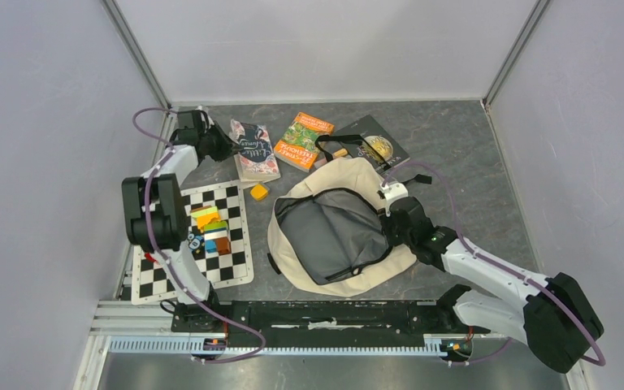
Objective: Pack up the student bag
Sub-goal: Pick up the book from the center of the board, then place the book in the student bag.
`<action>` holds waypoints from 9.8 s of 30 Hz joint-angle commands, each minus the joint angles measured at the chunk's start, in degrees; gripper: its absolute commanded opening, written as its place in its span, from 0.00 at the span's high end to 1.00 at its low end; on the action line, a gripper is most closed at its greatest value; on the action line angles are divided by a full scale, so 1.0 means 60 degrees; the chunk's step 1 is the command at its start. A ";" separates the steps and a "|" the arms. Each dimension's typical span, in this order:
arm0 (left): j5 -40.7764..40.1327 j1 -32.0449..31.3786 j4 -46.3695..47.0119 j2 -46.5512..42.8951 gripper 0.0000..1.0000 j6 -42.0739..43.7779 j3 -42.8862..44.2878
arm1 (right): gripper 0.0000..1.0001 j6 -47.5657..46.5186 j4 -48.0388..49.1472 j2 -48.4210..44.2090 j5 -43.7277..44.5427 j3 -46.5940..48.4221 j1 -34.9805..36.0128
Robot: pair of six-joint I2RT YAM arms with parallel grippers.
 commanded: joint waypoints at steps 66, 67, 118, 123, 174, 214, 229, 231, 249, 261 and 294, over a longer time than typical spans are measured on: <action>0.0881 -0.5265 0.3529 -1.0891 0.98 -0.2749 -0.6099 | 0.04 0.6148 0.6885 -0.0654 -0.6239 0.0884 0.0269; 0.0993 -0.5256 0.3661 -1.0887 0.98 -0.2791 -0.6129 | 0.05 0.6134 0.6910 -0.0561 -0.6215 0.0972 0.0312; 0.5060 -0.5300 0.4962 -1.0165 0.02 -0.2682 -0.6572 | 1.00 0.2784 0.5756 -0.1600 -0.9370 0.2552 0.0762; 0.5045 -0.5315 0.5685 -1.0328 0.45 -0.3265 -0.6765 | 1.00 0.2182 0.4651 -0.1483 -0.8903 0.2690 0.0832; 0.1419 -0.5312 0.1027 -0.9287 0.98 -0.3762 -0.6953 | 0.46 -0.0774 0.0419 0.0794 -0.3480 0.1806 -0.1306; 0.0176 -0.5804 0.5099 -0.6802 0.98 -0.6657 -0.8509 | 1.00 0.0754 0.1188 -0.0937 -0.4321 0.4073 -0.0259; -0.0131 -0.6438 0.8155 -0.5247 0.98 -0.8197 -0.7760 | 1.00 0.0755 0.1344 -0.0385 -0.3604 0.4065 0.0974; -0.0290 -0.6535 0.8522 -0.4992 0.98 -0.8266 -0.7784 | 1.00 0.0768 0.1379 -0.0326 -0.3505 0.4021 0.1107; -0.1283 -0.8064 0.9900 -0.1878 0.98 -0.7016 -0.6922 | 1.00 0.1028 0.1629 -0.0091 -0.2982 0.3711 0.1773; -0.2992 -0.8162 0.5417 -0.4124 0.38 -0.4077 -0.6546 | 1.00 0.0736 0.0935 -0.0473 -0.0715 0.3508 0.1829; -0.5110 -0.8288 -0.0241 -0.7011 0.00 -0.2126 -0.6291 | 0.04 -0.0827 -0.1156 0.0091 0.0873 0.3141 -0.0720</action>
